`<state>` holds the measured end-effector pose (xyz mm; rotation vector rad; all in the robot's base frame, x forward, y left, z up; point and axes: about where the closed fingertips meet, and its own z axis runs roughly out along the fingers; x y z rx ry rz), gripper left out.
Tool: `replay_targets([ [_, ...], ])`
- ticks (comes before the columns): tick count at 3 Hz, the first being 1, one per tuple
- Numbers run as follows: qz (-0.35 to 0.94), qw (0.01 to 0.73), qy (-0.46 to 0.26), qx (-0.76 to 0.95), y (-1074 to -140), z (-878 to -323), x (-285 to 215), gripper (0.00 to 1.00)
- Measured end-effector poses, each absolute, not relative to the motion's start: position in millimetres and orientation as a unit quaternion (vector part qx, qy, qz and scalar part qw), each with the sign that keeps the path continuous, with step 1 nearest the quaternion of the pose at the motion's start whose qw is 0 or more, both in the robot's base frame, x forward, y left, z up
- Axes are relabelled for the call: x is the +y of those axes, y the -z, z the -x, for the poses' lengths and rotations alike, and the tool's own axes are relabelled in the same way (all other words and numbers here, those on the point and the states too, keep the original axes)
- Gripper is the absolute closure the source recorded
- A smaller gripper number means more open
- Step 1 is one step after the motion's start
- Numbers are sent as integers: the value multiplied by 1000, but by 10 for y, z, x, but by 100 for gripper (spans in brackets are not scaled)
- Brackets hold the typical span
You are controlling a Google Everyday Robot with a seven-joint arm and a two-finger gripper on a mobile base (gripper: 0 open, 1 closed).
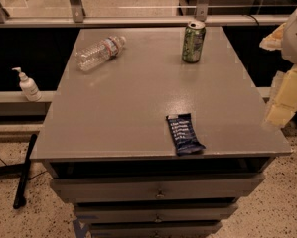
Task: Pick rxbar blueberry
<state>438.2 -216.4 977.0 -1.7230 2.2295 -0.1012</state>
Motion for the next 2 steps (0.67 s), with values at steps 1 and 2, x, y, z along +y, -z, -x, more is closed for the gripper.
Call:
replay_targets([
  [1, 603, 160, 35, 781, -9770, -4382, -2164, 0],
  [2, 593, 182, 10, 784, -9599, -4378, -2061, 0],
])
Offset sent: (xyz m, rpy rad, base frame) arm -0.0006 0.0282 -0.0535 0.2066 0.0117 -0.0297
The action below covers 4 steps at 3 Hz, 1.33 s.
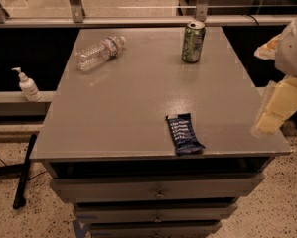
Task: Pick rxbar blueberry
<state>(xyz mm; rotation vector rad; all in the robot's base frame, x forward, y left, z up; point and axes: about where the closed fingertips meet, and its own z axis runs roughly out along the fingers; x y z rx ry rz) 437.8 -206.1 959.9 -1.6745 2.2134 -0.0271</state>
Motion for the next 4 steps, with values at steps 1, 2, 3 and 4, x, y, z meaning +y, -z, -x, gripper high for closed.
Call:
replay_targets([
  [1, 570, 212, -39, 793, -9290, -4405, -1750, 0],
  [2, 547, 230, -88, 800, -9024, -4388, -1392, 0],
  [3, 533, 234, -117, 805, -8790, -4303, -1128, 0],
  [4, 524, 233, -134, 808, -8545, -4202, -964, 0],
])
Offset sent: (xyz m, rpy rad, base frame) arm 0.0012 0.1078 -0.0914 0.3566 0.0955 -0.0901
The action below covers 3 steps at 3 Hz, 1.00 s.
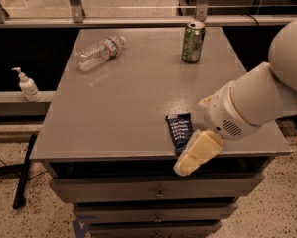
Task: Pick rxbar blueberry
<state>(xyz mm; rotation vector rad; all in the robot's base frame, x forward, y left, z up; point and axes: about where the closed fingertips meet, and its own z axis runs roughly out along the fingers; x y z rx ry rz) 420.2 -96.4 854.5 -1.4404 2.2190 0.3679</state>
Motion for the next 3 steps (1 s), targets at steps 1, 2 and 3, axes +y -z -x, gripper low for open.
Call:
replay_targets([
  [1, 518, 236, -148, 809, -8353, -4161, -836, 0],
  [2, 513, 243, -160, 807, -8217, -4154, -732, 17],
  [3, 509, 249, -165, 807, -8126, -4158, -688, 40],
])
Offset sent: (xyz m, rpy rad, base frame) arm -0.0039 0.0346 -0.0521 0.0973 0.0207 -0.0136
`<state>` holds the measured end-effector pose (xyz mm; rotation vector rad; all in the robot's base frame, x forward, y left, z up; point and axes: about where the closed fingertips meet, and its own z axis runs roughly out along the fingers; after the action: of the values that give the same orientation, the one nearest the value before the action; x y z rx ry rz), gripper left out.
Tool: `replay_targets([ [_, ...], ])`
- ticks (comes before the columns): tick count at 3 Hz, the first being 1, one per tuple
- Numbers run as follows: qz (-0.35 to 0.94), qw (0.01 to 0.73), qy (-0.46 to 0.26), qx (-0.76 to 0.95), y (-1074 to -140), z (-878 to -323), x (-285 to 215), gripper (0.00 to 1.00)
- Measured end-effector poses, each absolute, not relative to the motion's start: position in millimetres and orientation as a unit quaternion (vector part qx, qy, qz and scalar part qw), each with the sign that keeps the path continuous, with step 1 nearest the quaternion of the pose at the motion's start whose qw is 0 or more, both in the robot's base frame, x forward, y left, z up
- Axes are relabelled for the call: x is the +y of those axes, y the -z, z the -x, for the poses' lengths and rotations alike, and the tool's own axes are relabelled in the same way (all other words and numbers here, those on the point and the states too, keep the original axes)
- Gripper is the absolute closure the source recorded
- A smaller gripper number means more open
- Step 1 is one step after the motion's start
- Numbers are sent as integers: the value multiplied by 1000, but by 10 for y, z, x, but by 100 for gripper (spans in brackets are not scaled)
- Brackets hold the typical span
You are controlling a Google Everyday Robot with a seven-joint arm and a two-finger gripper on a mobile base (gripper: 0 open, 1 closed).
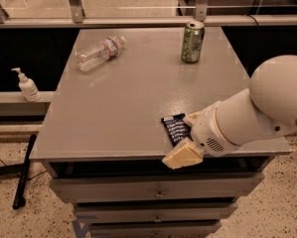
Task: Pick rxbar blueberry
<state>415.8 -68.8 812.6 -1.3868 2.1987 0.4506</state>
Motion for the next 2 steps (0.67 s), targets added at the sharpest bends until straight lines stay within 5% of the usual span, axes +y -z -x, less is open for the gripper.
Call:
replay_targets([
  [2, 508, 251, -166, 807, -8192, -4157, -685, 87],
])
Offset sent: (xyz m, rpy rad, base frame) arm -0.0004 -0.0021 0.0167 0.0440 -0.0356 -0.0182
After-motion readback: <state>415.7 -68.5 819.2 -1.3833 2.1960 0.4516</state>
